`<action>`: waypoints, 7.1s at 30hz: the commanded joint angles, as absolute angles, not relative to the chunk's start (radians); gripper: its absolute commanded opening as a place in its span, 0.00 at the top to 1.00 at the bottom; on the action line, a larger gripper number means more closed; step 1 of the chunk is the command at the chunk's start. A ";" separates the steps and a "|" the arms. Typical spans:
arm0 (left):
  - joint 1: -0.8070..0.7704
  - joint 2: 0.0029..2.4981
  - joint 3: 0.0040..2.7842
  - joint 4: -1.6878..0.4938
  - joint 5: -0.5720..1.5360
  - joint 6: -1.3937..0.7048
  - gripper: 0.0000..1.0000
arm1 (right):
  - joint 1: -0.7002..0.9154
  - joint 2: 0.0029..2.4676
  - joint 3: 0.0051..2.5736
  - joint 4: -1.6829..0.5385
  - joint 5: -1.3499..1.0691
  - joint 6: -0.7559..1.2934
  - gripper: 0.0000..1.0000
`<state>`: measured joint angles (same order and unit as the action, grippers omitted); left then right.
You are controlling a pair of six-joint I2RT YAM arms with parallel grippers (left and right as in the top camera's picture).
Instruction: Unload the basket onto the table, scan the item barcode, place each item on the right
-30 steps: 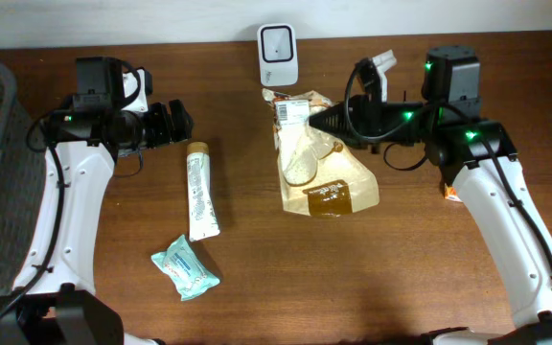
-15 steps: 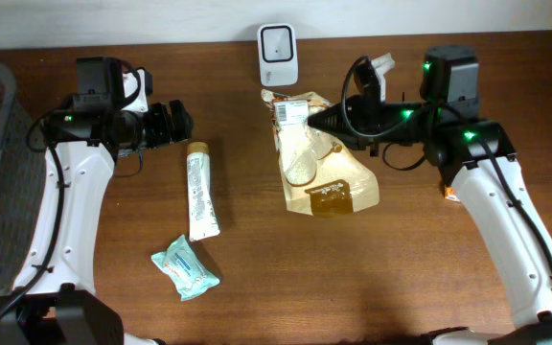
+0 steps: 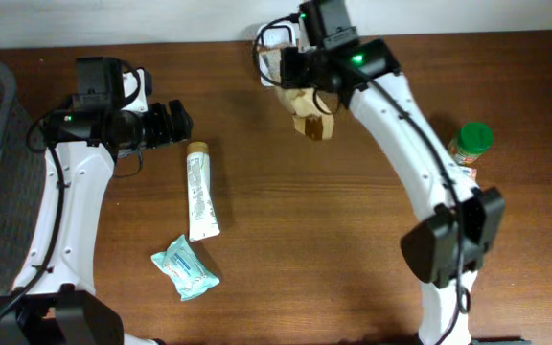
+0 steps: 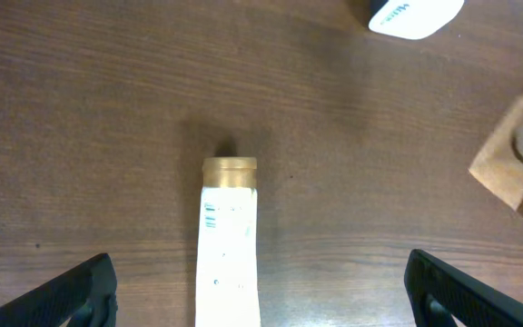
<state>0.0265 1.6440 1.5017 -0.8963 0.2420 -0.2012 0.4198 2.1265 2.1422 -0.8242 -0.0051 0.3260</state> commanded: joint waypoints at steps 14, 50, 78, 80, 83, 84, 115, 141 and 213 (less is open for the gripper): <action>0.029 1.642 1.508 -0.896 0.239 -0.192 0.01 | 0.360 2.251 2.161 -0.982 0.041 0.312 0.89; -0.003 1.681 1.506 -0.905 0.292 -0.192 0.00 | 0.098 2.314 1.723 -1.164 -0.626 0.019 0.37; -0.147 1.834 1.506 -0.876 0.133 -0.192 0.01 | 0.655 1.994 1.672 -1.051 -0.048 0.285 0.51; -0.082 1.834 1.506 -0.882 0.133 -0.192 0.01 | 0.612 1.992 1.678 -1.039 -0.154 0.282 0.51; -0.001 1.834 1.506 -0.892 0.133 -0.192 0.01 | 0.535 1.992 1.682 -1.034 -0.461 0.160 0.41; 0.004 1.834 1.506 -0.897 0.133 -0.192 0.01 | 0.517 1.992 1.681 -1.042 -0.490 0.161 0.39; -0.088 1.973 1.472 -0.849 0.152 -0.192 0.01 | 0.501 2.078 1.464 -1.217 -0.217 0.189 0.67; -0.282 2.238 1.536 -0.543 0.535 -0.245 1.00 | 0.197 2.075 1.459 -0.793 -0.722 0.131 0.62; -0.007 1.962 1.967 -1.116 0.381 -0.173 0.66 | 0.168 1.744 1.337 -0.796 -0.863 0.112 0.96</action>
<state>-0.0372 2.0266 1.9545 -1.0973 0.5007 -0.1928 0.1753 1.9347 1.2835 -0.7429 -0.8345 0.1280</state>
